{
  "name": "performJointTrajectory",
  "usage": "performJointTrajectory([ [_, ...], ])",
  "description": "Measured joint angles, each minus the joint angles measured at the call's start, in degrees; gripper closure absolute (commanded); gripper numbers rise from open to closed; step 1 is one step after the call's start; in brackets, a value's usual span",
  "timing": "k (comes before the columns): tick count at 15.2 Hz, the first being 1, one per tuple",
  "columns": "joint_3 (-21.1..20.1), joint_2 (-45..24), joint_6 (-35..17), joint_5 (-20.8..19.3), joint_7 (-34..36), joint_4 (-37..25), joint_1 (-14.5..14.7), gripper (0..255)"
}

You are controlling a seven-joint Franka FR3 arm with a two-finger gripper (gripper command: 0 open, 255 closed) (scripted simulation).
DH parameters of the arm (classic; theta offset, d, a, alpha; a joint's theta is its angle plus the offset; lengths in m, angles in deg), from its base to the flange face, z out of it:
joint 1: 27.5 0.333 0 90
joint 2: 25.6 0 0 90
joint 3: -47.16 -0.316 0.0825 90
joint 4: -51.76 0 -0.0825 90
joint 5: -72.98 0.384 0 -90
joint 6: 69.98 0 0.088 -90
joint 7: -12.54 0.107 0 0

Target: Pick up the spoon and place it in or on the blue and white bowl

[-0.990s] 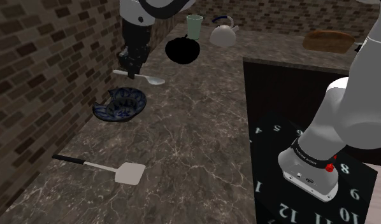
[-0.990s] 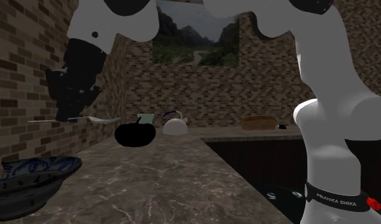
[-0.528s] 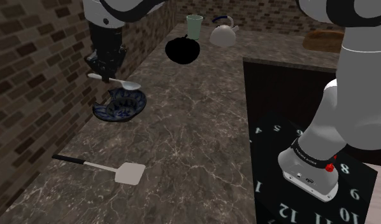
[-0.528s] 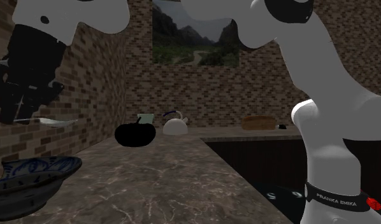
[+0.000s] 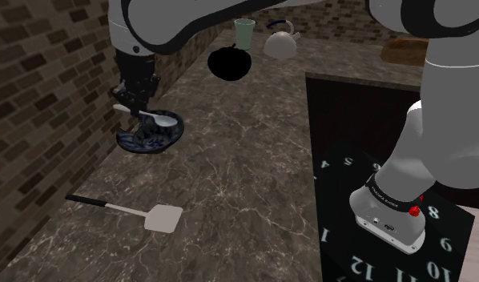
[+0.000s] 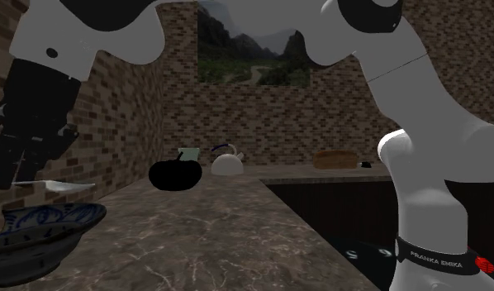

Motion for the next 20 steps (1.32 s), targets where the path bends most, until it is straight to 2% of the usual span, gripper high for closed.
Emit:
performJointTrajectory([
  [7,0.14,-0.89,-5.04,-0.14,-0.12,4.2,-0.12,255],
  [13,0.17,-1.21,-5.45,-0.21,-0.09,4.25,-0.08,255],
  [14,0.17,-1.21,-5.45,-0.21,-0.09,4.25,-0.08,0],
  [20,0.17,-1.21,-5.45,-0.21,-0.09,4.25,-0.08,0],
])
